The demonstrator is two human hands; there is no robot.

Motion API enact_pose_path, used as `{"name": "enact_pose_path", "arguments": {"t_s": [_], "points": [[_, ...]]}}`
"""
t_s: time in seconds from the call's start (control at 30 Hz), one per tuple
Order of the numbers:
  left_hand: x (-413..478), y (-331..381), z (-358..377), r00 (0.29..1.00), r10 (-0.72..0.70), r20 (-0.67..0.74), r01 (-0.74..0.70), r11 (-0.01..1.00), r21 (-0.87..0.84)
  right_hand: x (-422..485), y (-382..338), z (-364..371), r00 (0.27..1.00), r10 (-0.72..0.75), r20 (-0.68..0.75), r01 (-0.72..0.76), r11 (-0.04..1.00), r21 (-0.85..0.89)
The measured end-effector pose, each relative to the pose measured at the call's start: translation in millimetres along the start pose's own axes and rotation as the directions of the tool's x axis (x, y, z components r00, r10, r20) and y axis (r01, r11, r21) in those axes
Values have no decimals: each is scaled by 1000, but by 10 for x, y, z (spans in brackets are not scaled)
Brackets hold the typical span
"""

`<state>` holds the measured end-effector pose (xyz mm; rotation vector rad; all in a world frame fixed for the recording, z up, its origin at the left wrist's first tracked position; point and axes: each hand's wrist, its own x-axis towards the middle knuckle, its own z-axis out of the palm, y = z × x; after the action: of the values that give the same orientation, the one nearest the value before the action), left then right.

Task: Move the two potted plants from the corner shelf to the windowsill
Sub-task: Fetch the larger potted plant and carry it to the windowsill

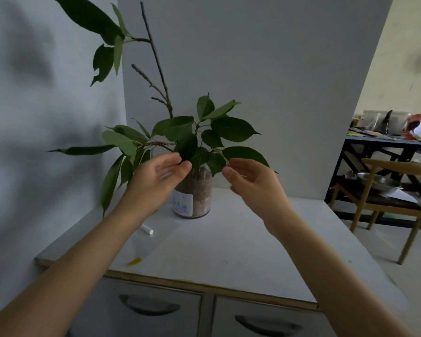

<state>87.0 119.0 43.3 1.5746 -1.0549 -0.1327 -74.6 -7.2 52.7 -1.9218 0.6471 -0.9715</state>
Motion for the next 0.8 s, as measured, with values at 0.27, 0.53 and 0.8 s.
{"name": "enact_pose_path", "arguments": {"t_s": [0.27,0.53,0.8], "points": [[152,-415,-29,994,-104,-17,105,986,129,196,290,241,976,182,123,-167,978,-121],[324,-580,-62,973,-210,98,197,972,128,394,464,451,958,228,175,-210,971,-116],[489,-683,46,964,-172,202,167,985,45,562,493,561,966,135,222,-106,985,-137]]}}
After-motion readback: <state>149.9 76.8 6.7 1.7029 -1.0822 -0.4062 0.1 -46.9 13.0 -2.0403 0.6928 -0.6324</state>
